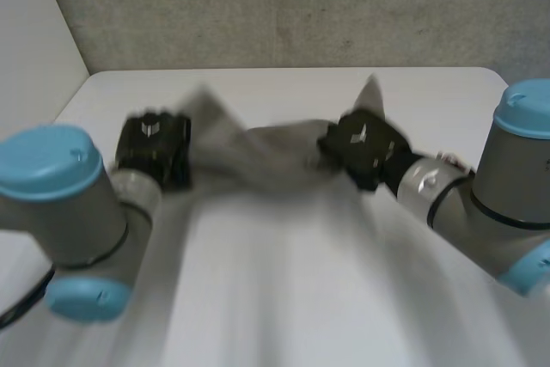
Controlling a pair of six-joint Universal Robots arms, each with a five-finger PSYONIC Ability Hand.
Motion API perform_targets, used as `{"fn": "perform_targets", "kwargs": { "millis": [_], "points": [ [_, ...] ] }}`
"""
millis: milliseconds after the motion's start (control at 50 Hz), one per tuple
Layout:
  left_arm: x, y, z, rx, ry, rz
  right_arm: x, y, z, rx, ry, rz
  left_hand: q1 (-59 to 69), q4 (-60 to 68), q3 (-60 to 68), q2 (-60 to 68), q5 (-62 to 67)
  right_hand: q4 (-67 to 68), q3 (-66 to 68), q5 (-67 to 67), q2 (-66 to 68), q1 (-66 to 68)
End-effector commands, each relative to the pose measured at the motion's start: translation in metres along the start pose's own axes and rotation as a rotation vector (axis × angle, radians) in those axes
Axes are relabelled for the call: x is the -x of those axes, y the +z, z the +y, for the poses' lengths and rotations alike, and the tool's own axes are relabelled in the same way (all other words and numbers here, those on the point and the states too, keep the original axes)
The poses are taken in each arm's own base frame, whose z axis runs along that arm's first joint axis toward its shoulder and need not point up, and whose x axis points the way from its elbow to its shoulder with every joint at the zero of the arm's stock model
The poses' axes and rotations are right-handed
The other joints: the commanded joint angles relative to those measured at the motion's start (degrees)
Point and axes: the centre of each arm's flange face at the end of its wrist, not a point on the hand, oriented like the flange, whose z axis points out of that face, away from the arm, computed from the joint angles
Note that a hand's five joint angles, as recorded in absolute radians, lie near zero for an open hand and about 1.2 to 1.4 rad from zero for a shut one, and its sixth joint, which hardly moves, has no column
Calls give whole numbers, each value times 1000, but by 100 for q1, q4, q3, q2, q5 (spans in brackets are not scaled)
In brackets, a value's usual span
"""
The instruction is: Fold the towel.
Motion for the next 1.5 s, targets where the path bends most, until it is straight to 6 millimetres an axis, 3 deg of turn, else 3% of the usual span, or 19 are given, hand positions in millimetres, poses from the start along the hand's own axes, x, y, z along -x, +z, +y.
{"fn": "perform_targets", "kwargs": {
  "millis": [20,120,140,160,200,340,400,480,560,620,660,820,960,1080,1260,1440,1500],
  "points": [
    [9,-54,49,301,60,29,38,-31,5,102,62,-309,-167,-687,-854,-437,-1348,251,251,367,478,362],
    [12,-74,48,389,74,44,47,-39,6,144,95,-356,-481,-1001,-1168,-751,-1662,251,251,367,478,362],
    [12,-78,45,400,77,51,49,-40,5,148,97,-363,-1484,-2004,-2170,-1754,-2665,251,251,367,478,362],
    [12,-78,45,400,77,51,49,-40,5,148,97,-363,-1494,-2014,-2180,-1764,-2675,251,251,367,478,362],
    [12,-83,34,382,77,60,56,-42,2,141,92,-383,-4574,-5094,-5261,-4844,-5755,251,251,367,478,362],
    [-6,-75,-8,216,55,166,63,-42,3,145,84,-393,-6910,-7430,-7597,-7180,-8091,251,251,367,478,362],
    [-9,-69,-14,192,49,190,63,-42,5,155,86,-392,-6910,-7430,-7597,-7180,-8091,251,251,367,478,362],
    [-23,-47,-23,144,44,274,64,-42,7,164,89,-391,-6810,-7330,-7497,-7080,-7991,251,251,367,478,362],
    [-36,-14,-10,162,91,319,65,-42,8,164,88,-392,-6725,-7245,-7412,-6995,-7906,251,251,367,478,362],
    [-40,-3,-4,167,119,328,64,-42,9,167,89,-391,-6725,-7245,-7412,-6995,-7906,251,251,367,478,362],
    [-46,14,9,176,182,338,63,-41,10,169,90,-386,-6692,-7212,-7378,-6962,-7873,251,251,367,478,362],
    [-54,37,36,199,339,361,62,-43,11,174,94,-385,-6171,-6691,-6858,-6441,-7352,251,251,367,478,362],
    [-56,37,52,250,411,388,62,-43,12,177,89,-385,-5683,-6204,-6370,-5954,-6864,251,251,367,478,362],
    [-55,32,53,285,416,402,62,-42,12,177,89,-383,-4843,-5363,-5530,-5113,-6024,251,251,367,478,362],
    [-55,27,57,328,420,418,62,-42,14,179,89,-384,-4757,-5277,-5444,-5027,-5938,251,251,367,478,362],
    [-52,23,56,339,419,410,63,-40,18,187,95,-388,-2305,-2825,-2992,-2575,-3486,251,251,367,478,362],
    [-51,21,51,330,417,403,64,-39,18,194,91,-384,-2267,-2787,-2954,-2538,-3448,251,251,367,478,362]
  ]
}}
